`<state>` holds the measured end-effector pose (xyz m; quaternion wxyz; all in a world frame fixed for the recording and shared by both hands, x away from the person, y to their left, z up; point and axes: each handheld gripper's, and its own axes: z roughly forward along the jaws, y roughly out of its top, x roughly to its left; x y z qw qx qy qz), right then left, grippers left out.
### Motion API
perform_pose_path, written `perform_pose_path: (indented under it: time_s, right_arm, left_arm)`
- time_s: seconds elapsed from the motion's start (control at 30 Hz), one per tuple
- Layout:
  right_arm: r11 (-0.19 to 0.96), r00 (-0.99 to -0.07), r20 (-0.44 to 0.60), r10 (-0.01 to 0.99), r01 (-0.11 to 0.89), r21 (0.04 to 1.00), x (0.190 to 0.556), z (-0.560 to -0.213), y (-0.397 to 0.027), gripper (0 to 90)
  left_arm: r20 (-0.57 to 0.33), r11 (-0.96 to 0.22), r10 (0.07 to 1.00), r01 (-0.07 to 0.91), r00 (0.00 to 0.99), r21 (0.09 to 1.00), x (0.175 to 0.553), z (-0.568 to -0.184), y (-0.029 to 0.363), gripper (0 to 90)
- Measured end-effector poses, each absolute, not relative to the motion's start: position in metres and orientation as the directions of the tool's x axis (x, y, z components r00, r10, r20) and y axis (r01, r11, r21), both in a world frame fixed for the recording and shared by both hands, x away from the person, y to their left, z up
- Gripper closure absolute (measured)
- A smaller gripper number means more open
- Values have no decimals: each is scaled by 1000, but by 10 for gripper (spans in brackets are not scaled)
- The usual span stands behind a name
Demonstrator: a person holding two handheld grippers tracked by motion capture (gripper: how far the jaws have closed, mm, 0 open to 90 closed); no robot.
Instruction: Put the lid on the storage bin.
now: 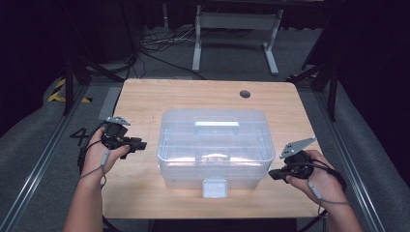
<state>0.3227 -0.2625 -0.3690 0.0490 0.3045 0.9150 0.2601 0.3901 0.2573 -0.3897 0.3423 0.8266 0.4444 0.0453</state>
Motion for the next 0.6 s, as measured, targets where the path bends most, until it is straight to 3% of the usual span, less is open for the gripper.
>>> perform_pose_path:
  time_s: [0.27,0.6]
  right_arm:
    - [635,-812,105,574,523,568,320,-363,-266,900]
    - [647,-822,99,561,510,566,317,-358,-266,900]
  left_arm:
    - [-230,-371,766,704,601,606,391,-391,257,657]
    - [-227,-362,768,699,598,617,388,-390,258,648]
